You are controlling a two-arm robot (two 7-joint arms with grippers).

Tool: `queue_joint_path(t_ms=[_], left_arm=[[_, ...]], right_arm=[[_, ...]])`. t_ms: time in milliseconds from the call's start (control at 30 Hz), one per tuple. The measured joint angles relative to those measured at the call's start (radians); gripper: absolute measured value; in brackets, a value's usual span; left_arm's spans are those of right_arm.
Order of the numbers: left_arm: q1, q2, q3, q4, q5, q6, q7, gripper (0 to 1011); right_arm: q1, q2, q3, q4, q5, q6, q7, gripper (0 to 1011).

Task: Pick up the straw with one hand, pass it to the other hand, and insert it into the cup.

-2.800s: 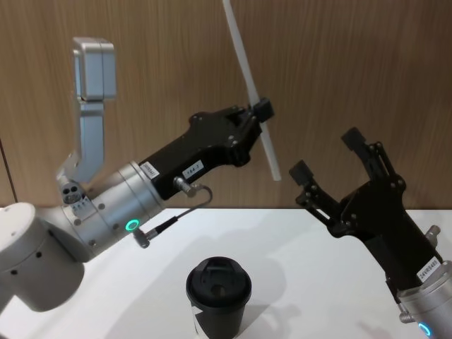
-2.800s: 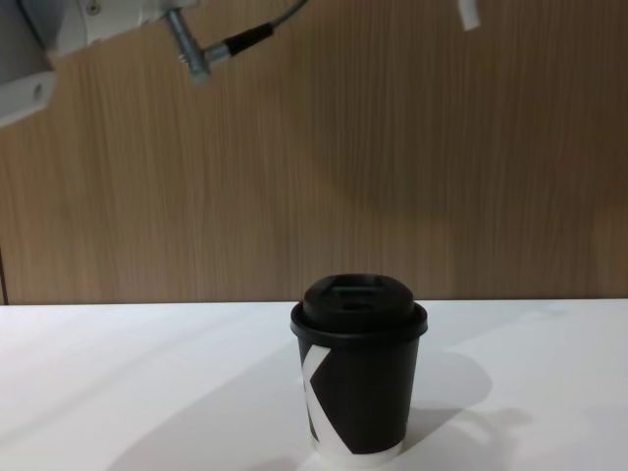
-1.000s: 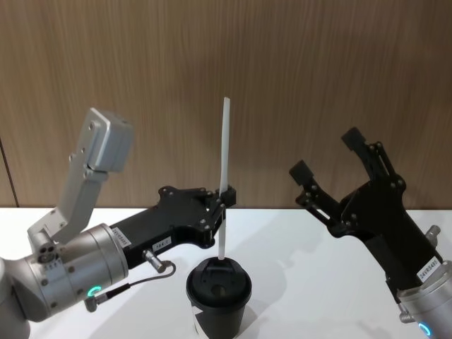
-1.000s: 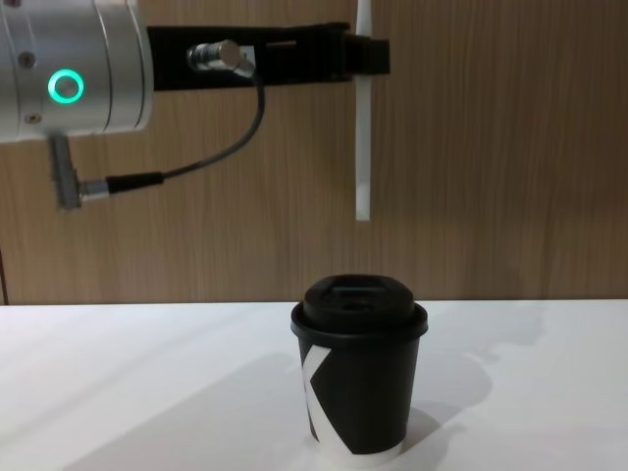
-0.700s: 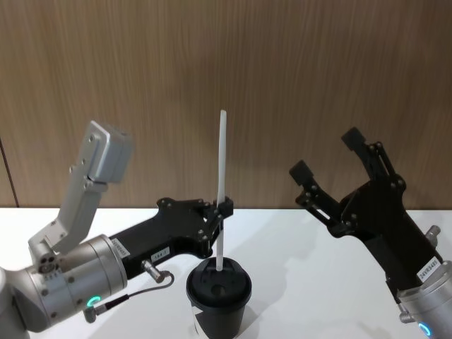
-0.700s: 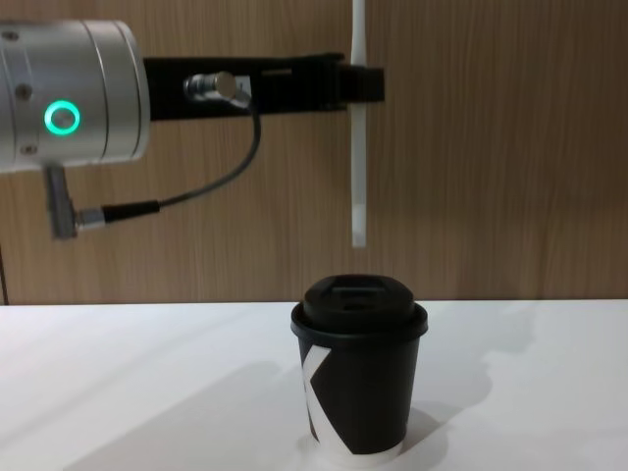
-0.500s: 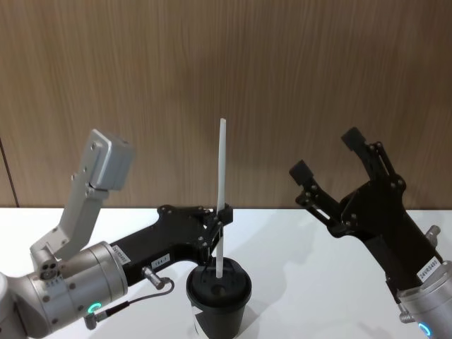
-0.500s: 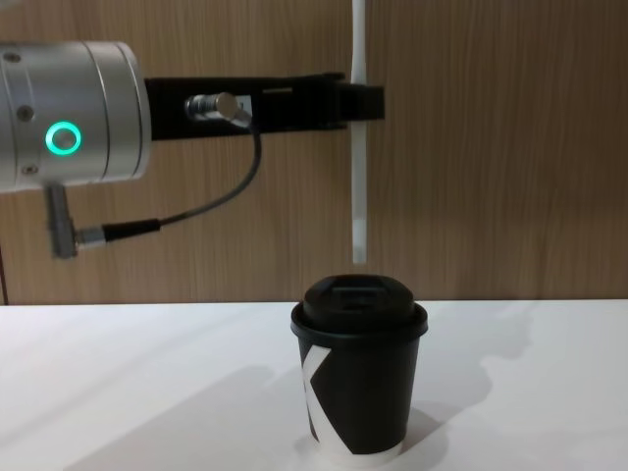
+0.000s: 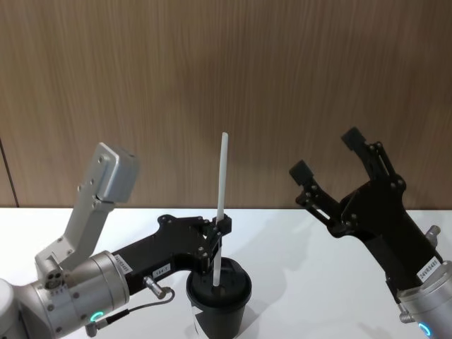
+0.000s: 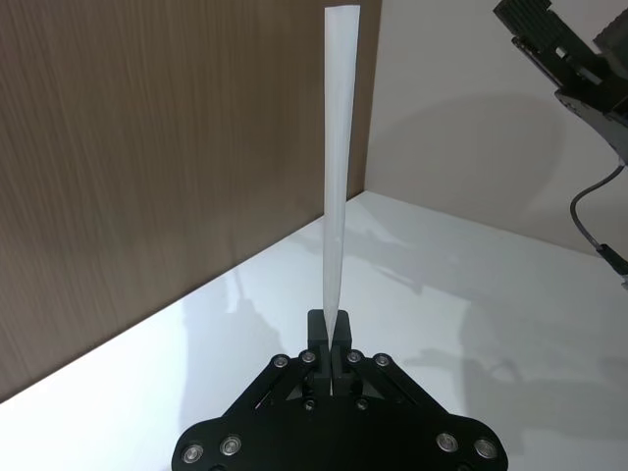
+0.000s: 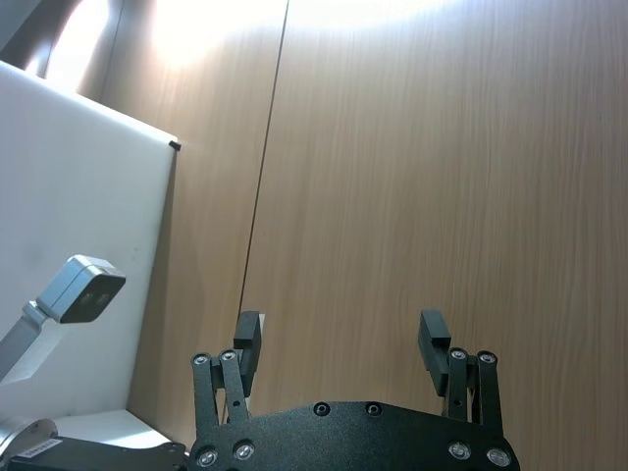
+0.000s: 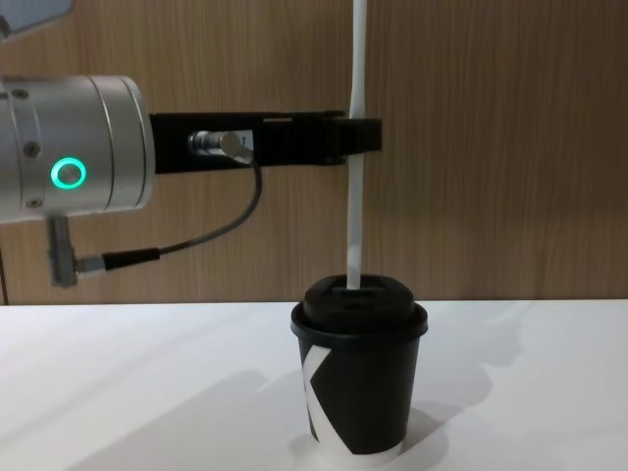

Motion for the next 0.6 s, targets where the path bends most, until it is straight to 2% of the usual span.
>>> queue_joint_path(t_ms=[600], left_arm=[[0.004, -0.017, 0.001, 0.017, 0.027, -0.001, 0.002, 7]], right_arm=[[0.0, 0.0, 0.0, 0.0, 0.0, 0.0, 0.0, 1001]])
